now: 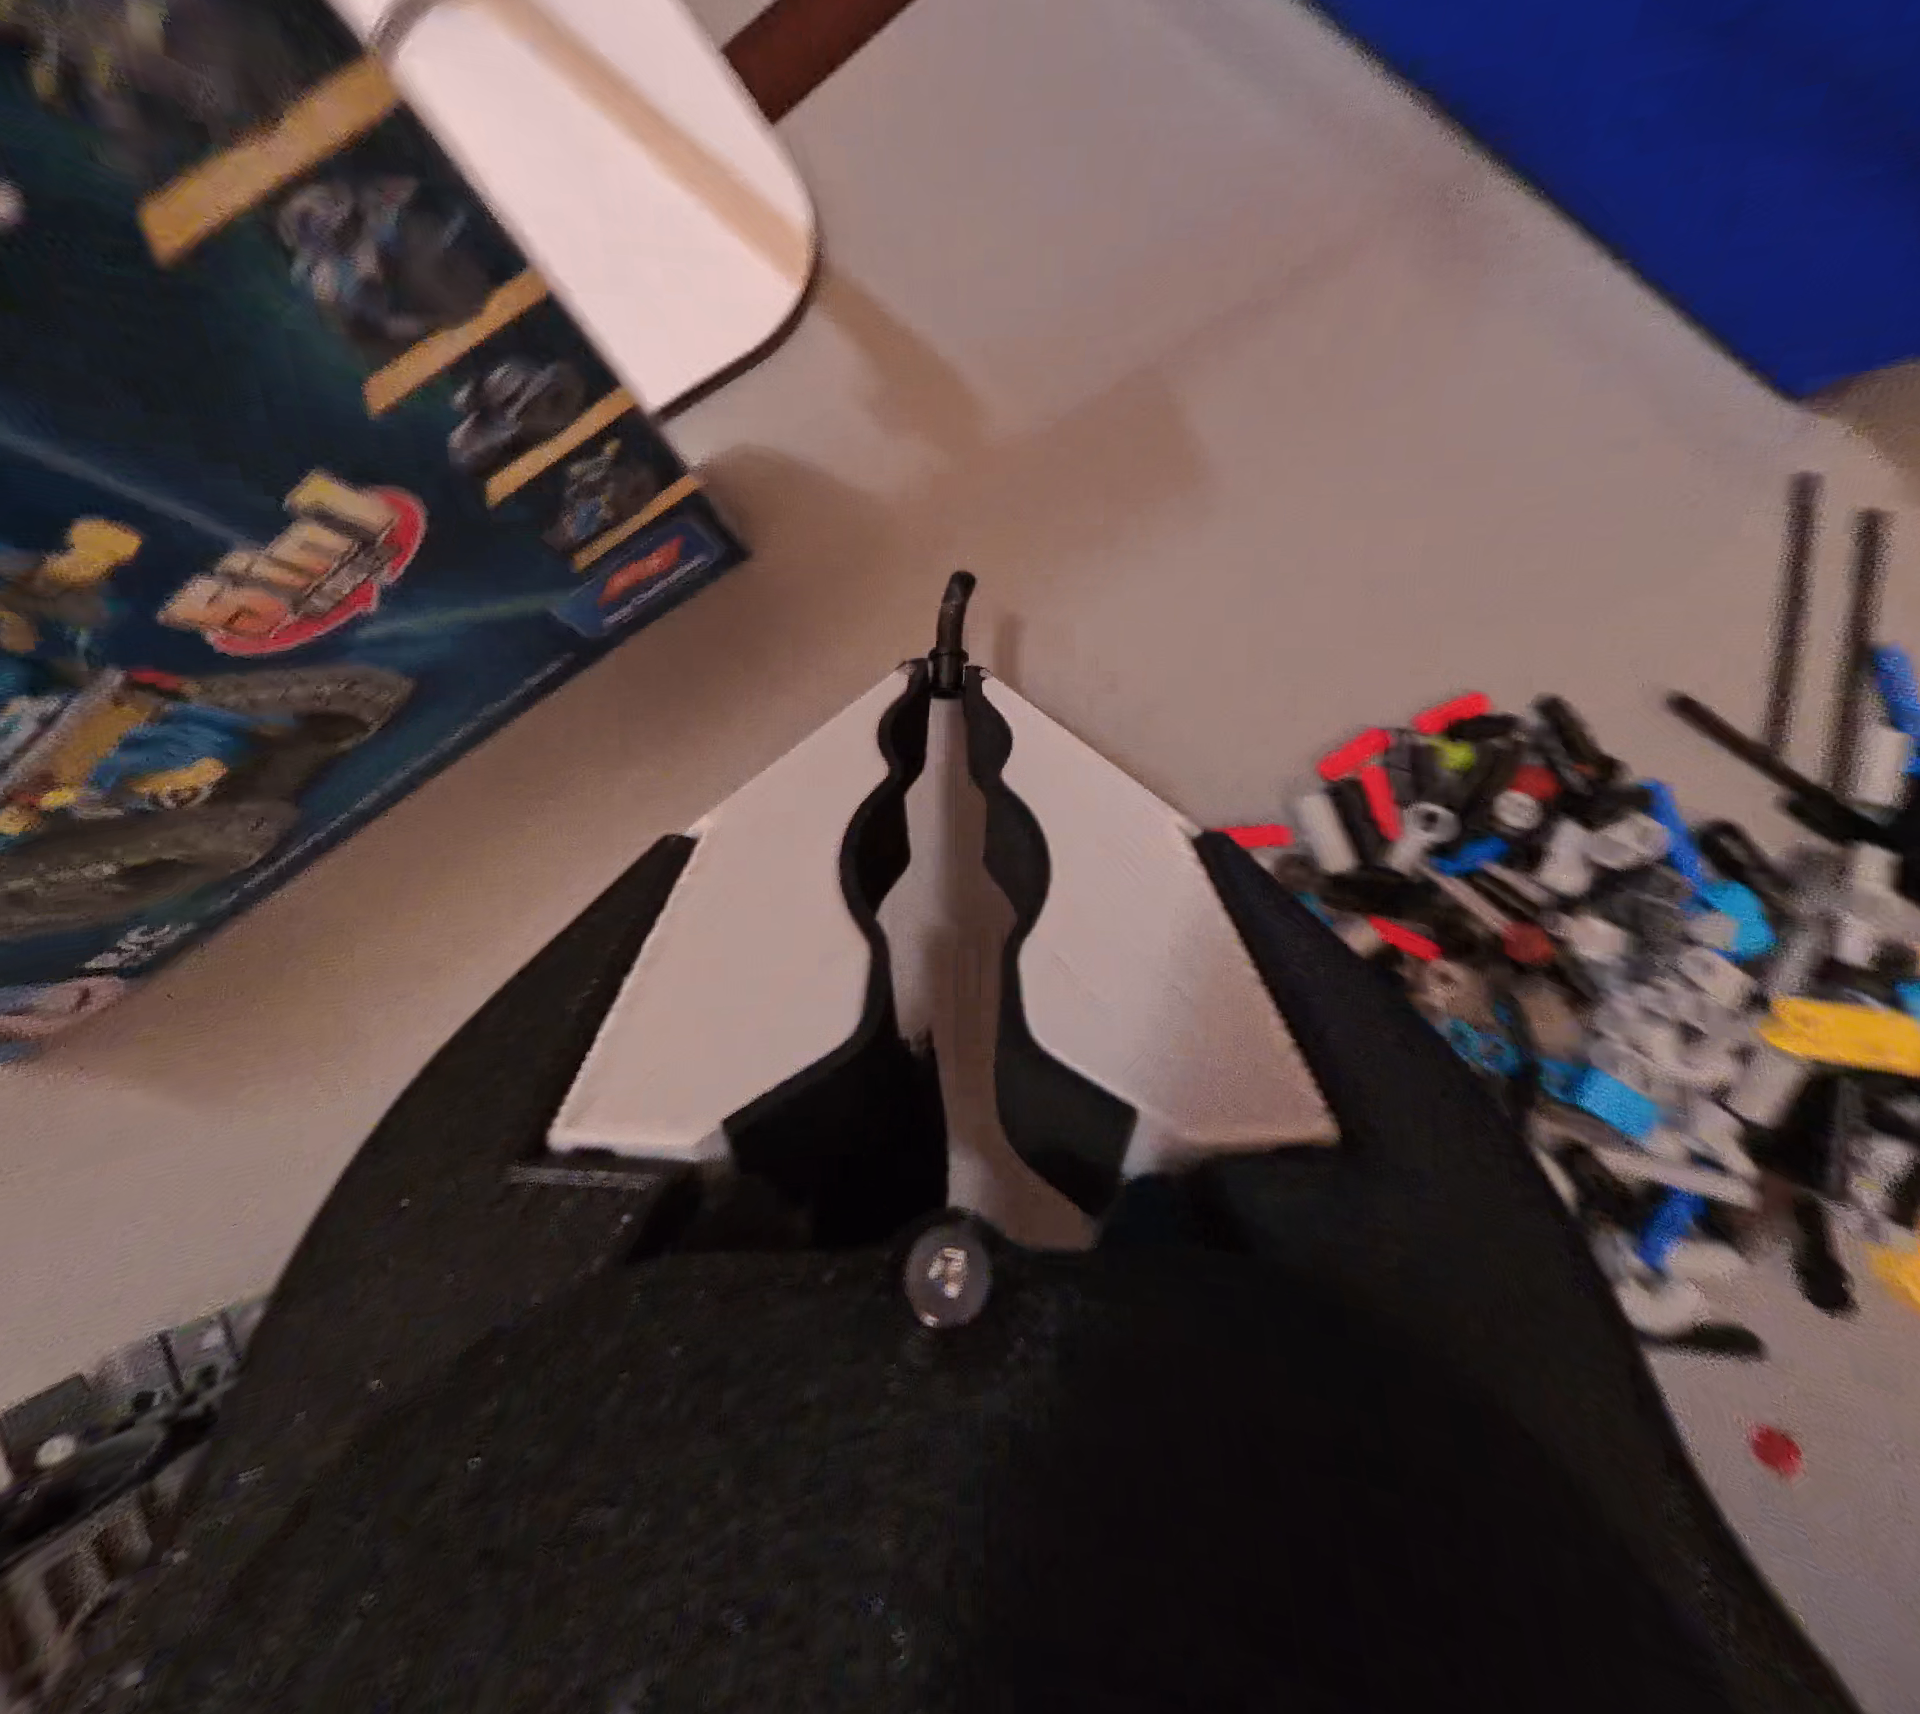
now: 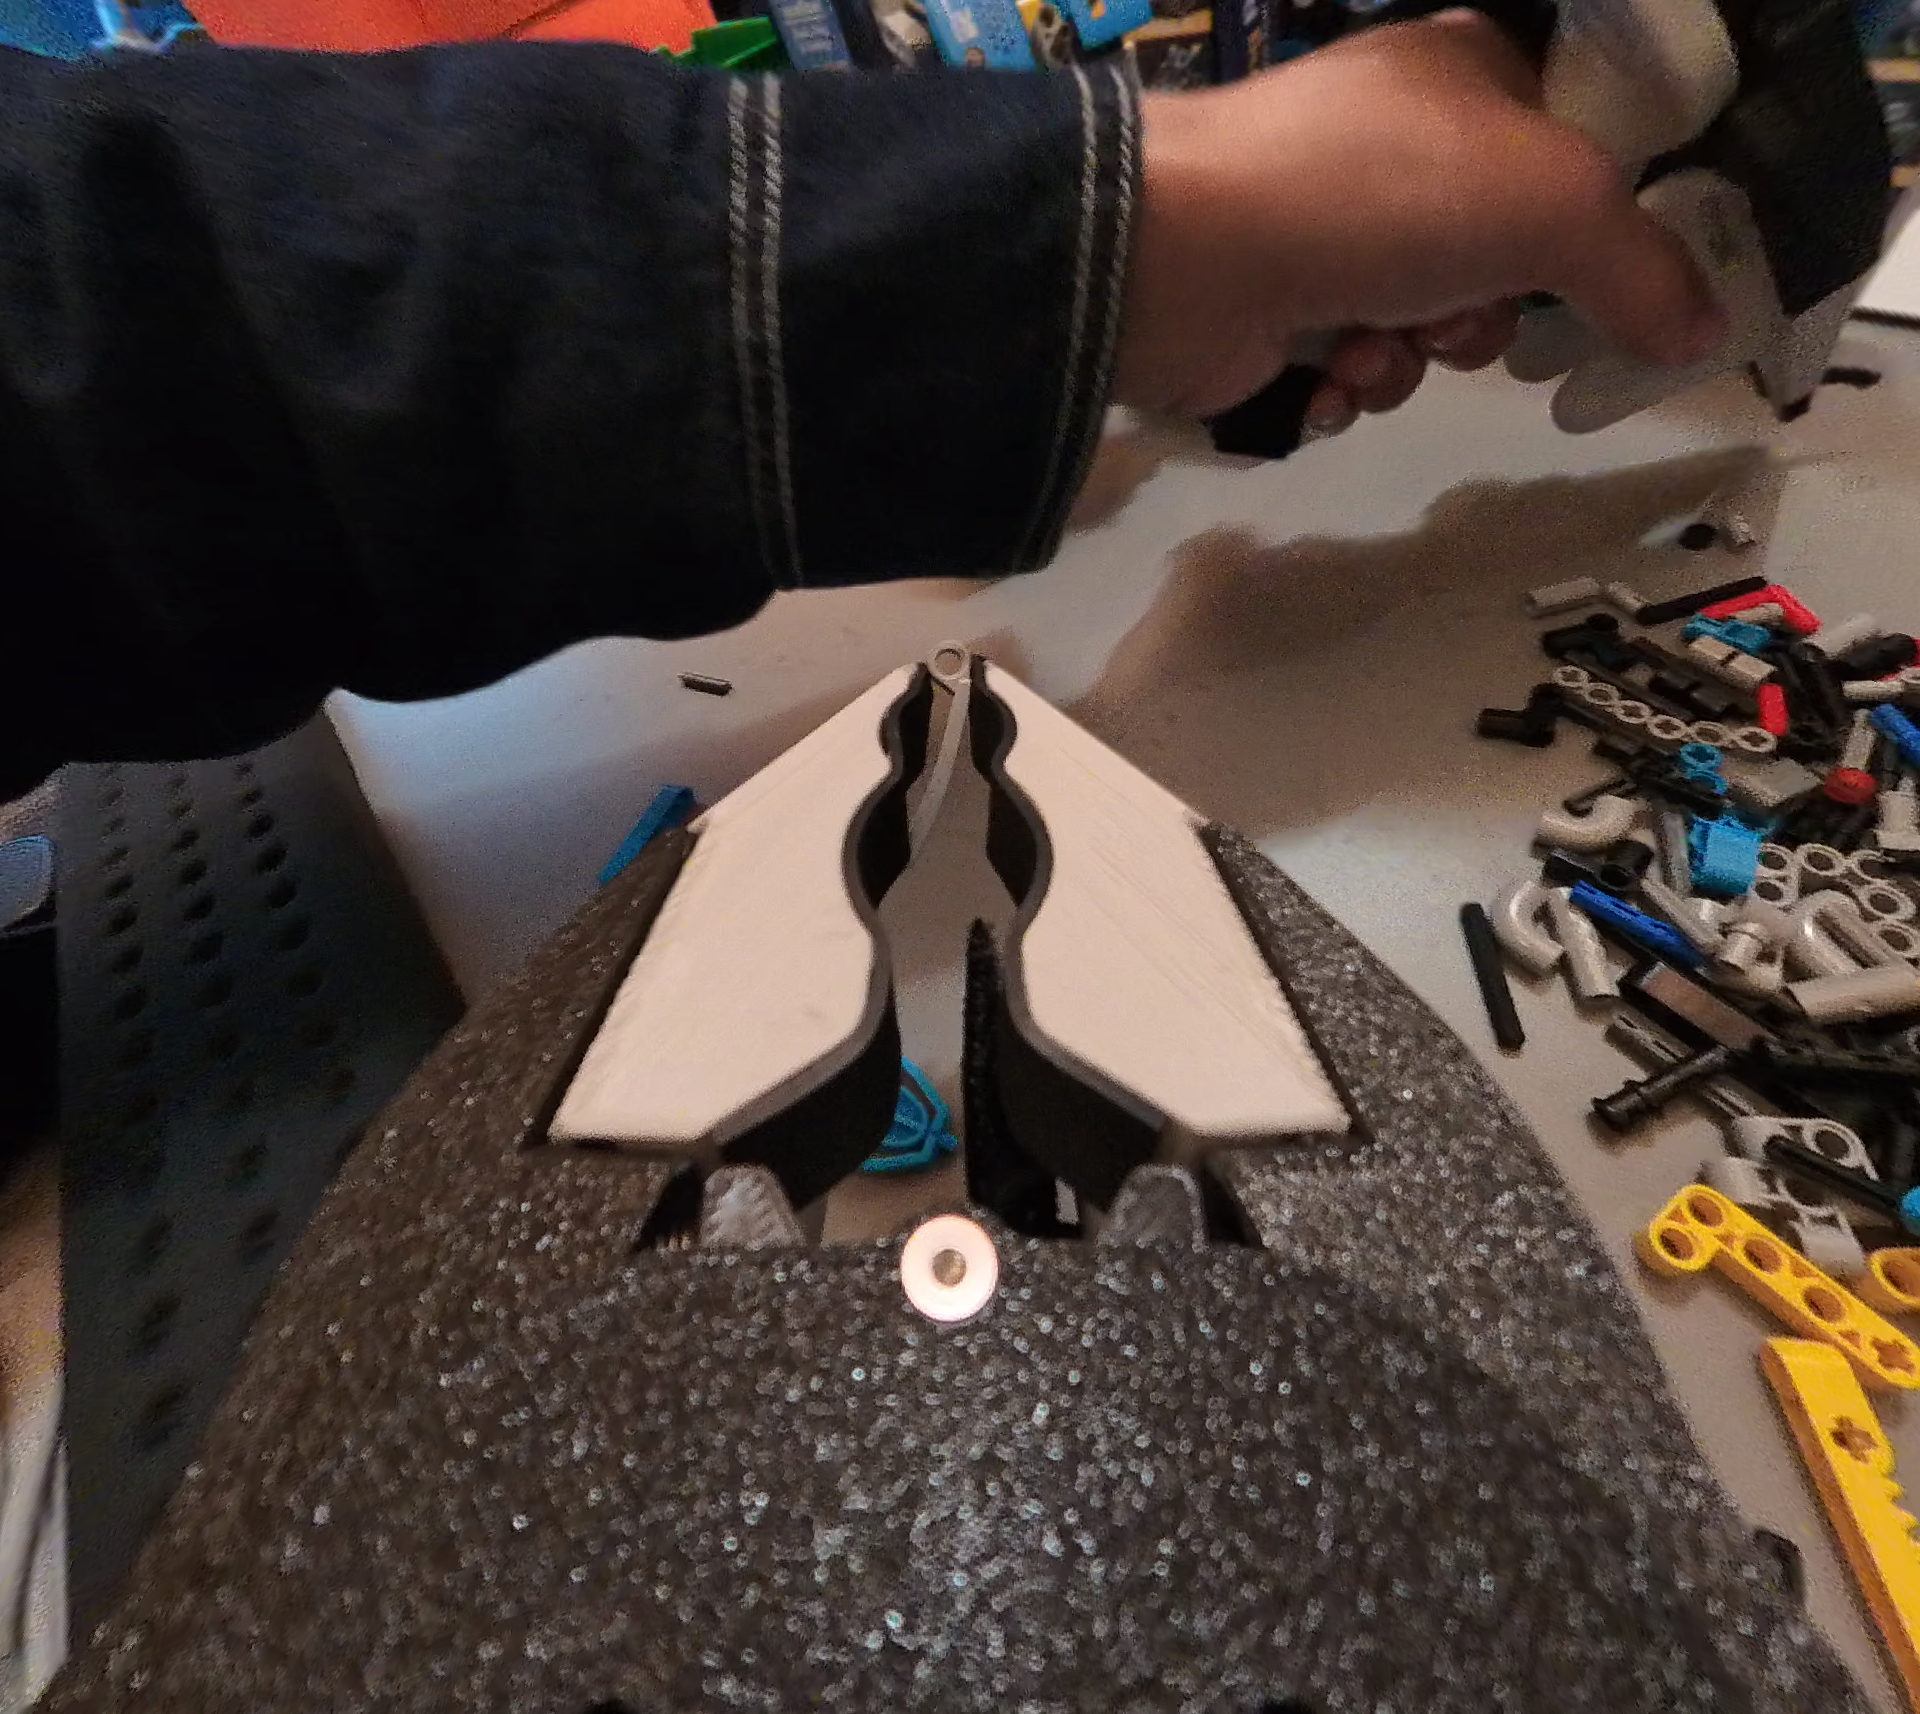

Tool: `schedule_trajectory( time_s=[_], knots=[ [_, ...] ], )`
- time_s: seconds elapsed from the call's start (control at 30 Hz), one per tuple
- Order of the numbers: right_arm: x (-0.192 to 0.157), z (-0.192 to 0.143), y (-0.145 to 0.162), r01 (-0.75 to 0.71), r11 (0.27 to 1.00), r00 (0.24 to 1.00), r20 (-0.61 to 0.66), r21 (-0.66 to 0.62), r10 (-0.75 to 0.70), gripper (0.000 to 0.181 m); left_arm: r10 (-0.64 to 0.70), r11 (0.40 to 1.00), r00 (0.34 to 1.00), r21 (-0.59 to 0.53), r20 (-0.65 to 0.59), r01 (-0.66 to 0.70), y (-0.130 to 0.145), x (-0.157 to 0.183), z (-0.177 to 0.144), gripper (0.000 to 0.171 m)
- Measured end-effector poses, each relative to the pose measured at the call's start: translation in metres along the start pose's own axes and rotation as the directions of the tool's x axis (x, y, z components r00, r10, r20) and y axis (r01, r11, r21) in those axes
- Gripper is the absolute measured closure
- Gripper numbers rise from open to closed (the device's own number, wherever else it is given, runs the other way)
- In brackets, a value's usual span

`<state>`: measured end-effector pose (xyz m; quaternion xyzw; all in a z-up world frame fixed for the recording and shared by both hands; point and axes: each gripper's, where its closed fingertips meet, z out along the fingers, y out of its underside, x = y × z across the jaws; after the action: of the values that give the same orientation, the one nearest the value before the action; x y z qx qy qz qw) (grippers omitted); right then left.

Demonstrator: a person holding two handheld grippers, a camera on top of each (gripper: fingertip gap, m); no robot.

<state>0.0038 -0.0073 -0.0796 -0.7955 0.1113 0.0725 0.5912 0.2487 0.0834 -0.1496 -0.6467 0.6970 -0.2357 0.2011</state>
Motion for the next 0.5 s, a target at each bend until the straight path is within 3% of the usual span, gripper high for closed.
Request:
schedule_trajectory(
  time_s=[0.1,0.4,0.5],
  knots=[
    [-0.006,-0.002,-0.002,-0.007,1.000,0.999,0.034,0.016,0.006,0.176,-0.069,0.998,0.996,0.012,0.058,0.069,0.008,-0.025,0.005,0.166],
    [-0.005,-0.001,0.000,-0.055,0.998,0.997,0.059,0.010,0.054,0.176,-0.069,0.996,0.995,-0.050,0.070,0.073,0.021,-0.029,0.001,0.165],
    [0.000,-0.002,0.001,-0.055,0.998,0.998,0.035,0.003,0.055,0.176,-0.059,0.997,0.995,-0.054,0.078,0.063,0.023,-0.030,-0.006,0.142]
  ],
)
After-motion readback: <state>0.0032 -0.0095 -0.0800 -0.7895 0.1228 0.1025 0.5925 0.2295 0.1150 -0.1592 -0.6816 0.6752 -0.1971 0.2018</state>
